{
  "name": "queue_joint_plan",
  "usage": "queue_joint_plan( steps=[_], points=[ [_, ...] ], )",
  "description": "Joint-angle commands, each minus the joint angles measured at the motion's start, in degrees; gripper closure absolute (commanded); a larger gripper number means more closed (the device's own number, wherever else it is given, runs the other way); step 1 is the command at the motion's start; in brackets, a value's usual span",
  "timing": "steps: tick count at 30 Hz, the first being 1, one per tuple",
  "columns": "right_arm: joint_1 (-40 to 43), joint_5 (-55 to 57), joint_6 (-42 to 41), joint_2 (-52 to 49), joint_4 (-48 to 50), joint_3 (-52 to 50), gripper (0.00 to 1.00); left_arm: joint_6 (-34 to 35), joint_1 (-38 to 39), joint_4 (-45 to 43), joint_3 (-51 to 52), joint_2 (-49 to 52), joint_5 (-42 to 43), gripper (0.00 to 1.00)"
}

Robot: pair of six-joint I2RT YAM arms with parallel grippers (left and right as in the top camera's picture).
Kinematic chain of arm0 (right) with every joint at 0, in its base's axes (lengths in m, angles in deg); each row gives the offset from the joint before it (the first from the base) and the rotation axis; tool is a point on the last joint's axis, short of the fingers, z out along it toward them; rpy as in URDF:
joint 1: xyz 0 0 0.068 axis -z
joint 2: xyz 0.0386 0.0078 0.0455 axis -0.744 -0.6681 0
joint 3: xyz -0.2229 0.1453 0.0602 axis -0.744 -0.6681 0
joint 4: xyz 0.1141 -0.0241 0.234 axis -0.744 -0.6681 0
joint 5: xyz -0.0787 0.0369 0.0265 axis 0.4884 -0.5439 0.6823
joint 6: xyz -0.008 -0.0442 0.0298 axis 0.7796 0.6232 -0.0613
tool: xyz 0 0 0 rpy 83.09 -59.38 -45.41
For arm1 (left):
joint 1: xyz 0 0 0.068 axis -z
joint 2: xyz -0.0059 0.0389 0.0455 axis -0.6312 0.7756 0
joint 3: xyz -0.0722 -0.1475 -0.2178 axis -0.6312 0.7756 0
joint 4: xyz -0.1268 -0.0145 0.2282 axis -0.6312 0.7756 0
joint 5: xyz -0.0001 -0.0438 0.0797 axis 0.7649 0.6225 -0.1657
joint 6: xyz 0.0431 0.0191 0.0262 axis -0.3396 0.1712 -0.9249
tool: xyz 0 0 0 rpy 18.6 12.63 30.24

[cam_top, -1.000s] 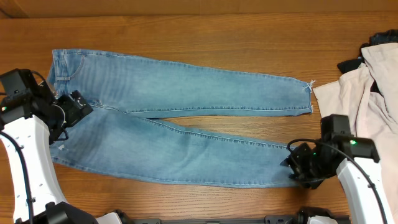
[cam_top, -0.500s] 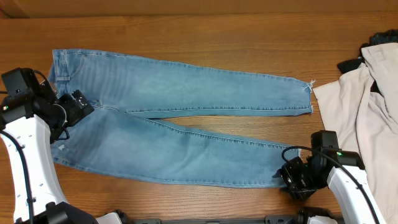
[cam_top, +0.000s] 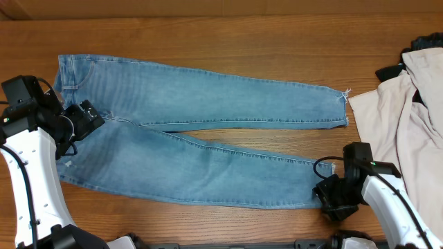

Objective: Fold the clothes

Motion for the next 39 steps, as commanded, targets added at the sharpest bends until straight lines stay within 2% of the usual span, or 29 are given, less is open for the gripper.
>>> queue_joint_plan(
  steps=[1, 8, 11, 12, 14, 17, 19, 32, 39],
  points=[
    [-0.3, 1.9, -0.4, -2.4, 1.9, -0.5, 0.53, -1.2, 0.4, 0.0, 0.0, -1.2, 0.4, 0.00],
    [-0.3, 1.4, -0.4, -7.2, 4.8, -0.5, 0.49, -1.2, 0.4, 0.2, 0.0, -1.2, 0.4, 0.00],
    [-0.3, 1.3, -0.4, -8.2, 5.9, -0.5, 0.51, -1.2, 0.4, 0.2, 0.0, -1.2, 0.4, 0.00],
    [-0.3, 1.2, -0.4, -8.4, 6.3, -0.5, 0.53, -1.2, 0.4, 0.2, 0.0, -1.2, 0.4, 0.00],
    [-0.3, 1.2, -0.2, -8.9, 7.0, -0.5, 0.73, -1.2, 0.4, 0.2, 0.0, -1.2, 0.4, 0.00],
    [-0.3, 1.4, -0.1, -8.9, 7.5, -0.5, 0.91, -1.2, 0.4, 0.2, 0.0, -1.2, 0.3, 0.00],
    [-0.3, 1.5, -0.1, -8.8, 7.7, -0.5, 0.96, -1.2, 0.4, 0.3, 0.0, -1.2, 0.3, 0.00],
    [0.0, 3.1, 1.9, -8.8, 8.0, 3.9, 0.96, -1.1, 0.4, 0.8, 0.0, -1.2, -6.8, 0.00],
    [2.2, 10.6, 1.8, -8.8, 6.2, 10.2, 0.96, 1.0, 0.3, 1.6, 0.1, -0.3, -9.5, 0.00]
  ],
)
